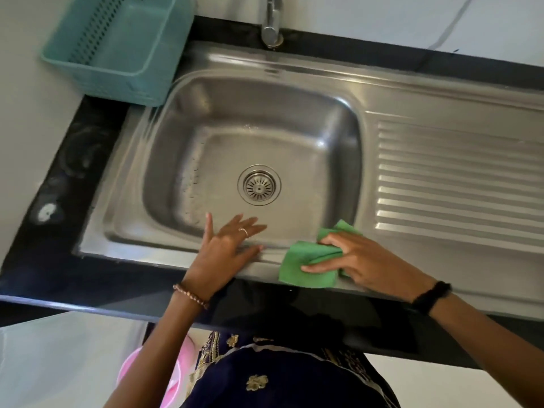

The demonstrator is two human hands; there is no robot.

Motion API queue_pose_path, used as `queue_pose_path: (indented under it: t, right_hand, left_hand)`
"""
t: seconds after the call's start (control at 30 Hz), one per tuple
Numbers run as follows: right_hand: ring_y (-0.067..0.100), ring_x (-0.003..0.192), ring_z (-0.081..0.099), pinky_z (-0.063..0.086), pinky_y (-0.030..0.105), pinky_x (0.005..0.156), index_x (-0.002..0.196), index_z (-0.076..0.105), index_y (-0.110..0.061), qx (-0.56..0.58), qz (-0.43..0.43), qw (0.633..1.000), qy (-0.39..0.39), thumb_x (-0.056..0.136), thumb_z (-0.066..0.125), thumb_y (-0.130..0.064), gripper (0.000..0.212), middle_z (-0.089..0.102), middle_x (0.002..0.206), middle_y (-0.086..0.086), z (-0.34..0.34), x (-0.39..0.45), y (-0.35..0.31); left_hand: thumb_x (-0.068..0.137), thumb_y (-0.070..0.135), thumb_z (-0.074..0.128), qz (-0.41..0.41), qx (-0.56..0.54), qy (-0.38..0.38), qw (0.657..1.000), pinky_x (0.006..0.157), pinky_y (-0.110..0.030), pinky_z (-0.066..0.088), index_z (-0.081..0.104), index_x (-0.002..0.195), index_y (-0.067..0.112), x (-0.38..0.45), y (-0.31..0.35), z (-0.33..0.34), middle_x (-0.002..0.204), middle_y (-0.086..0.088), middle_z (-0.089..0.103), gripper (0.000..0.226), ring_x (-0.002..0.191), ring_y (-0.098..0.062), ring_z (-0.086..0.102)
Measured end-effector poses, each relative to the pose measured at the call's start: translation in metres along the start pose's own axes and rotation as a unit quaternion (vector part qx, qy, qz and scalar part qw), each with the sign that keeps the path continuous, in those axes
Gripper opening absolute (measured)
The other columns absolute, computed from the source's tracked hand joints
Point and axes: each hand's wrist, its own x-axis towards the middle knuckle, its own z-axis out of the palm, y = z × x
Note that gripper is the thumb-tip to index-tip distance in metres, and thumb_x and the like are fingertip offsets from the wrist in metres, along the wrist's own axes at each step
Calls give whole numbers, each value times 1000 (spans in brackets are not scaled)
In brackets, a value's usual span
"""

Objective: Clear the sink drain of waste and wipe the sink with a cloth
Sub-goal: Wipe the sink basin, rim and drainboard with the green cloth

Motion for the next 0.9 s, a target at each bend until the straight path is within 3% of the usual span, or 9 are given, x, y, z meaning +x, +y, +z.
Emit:
queue_pose_path:
  t: [0.1, 0.2, 0.3, 0.37, 0.5, 0.63, 0.7, 0.8, 0.9]
  right_hand:
    - [21, 107, 52, 38, 28, 92, 123, 56, -44, -11, 53, 998, 30, 73, 49, 14, 76, 55, 117, 6, -4, -29, 27]
    - [22, 93, 55, 43, 33, 82, 118, 63, -37, -23, 79, 992, 96, 74, 56, 7, 63, 57, 103, 5, 1, -22, 17]
    - [24, 85, 55, 41, 32, 73, 118, 63, -34, -31, 55, 993, 95, 77, 58, 3, 55, 55, 97, 5, 9, -13, 5]
    - [23, 85, 56, 40, 30, 72, 118, 63, -34, -31, 36, 996, 81, 75, 58, 4, 57, 56, 99, 5, 5, -18, 14]
    - [31, 82, 57, 47, 36, 74, 113, 67, -31, -81, 50, 991, 97, 68, 56, 6, 60, 60, 97, 11, -20, -26, 66]
    - [31, 74, 53, 40, 32, 61, 114, 67, -33, -76, 93, 985, 126, 76, 45, -2, 54, 54, 91, 11, -50, -6, 113]
    - [32, 80, 53, 37, 31, 62, 119, 64, -31, -86, 101, 980, 149, 79, 51, -1, 52, 52, 95, 12, -61, 15, 131]
    - [36, 96, 53, 41, 38, 71, 127, 56, -22, -81, 155, 965, 194, 89, 37, -22, 43, 49, 109, 14, -85, 56, 158]
    - [37, 100, 51, 43, 42, 76, 134, 50, -22, -104, 190, 955, 204, 94, 46, -14, 41, 45, 114, 17, -102, 86, 166]
  left_hand:
    - [87, 35, 58, -8, -10, -9, 1000, 115, -36, -13, 61, 116, 32, 6, 23, 21, 127, 12, 60, 30, 127, -4, 47]
    - [86, 29, 61, -29, -22, 2, 999, 118, -38, 16, 67, 107, 25, 11, 39, 31, 109, 6, 71, 22, 107, -13, 63]
    - [86, 24, 59, -58, -20, 11, 998, 88, -30, 46, 69, 101, 23, 15, 51, 34, 101, 0, 73, 18, 98, -19, 65]
    - [85, 26, 59, -72, -15, -3, 997, 79, -29, 47, 69, 96, 22, 19, 57, 34, 96, -2, 72, 15, 94, -19, 65]
    - [83, 26, 63, -77, -69, -41, 994, 82, -36, 51, 68, 89, 20, 36, 76, 39, 91, 0, 72, 10, 89, -18, 66]
    - [84, 24, 63, -56, -126, -42, 990, 85, -34, 51, 66, 95, 20, 67, 111, 55, 96, 2, 72, 13, 91, -15, 66]
    - [84, 24, 64, -44, -140, -30, 989, 85, -35, 51, 65, 102, 18, 85, 128, 63, 103, -1, 70, 20, 94, -19, 65]
    - [84, 22, 63, -33, -152, -2, 988, 85, -37, 50, 64, 108, 16, 109, 148, 68, 109, -7, 66, 25, 97, -25, 63]
    - [86, 19, 60, -32, -153, 14, 988, 84, -38, 51, 62, 113, 17, 124, 156, 70, 111, -8, 61, 27, 93, -25, 63]
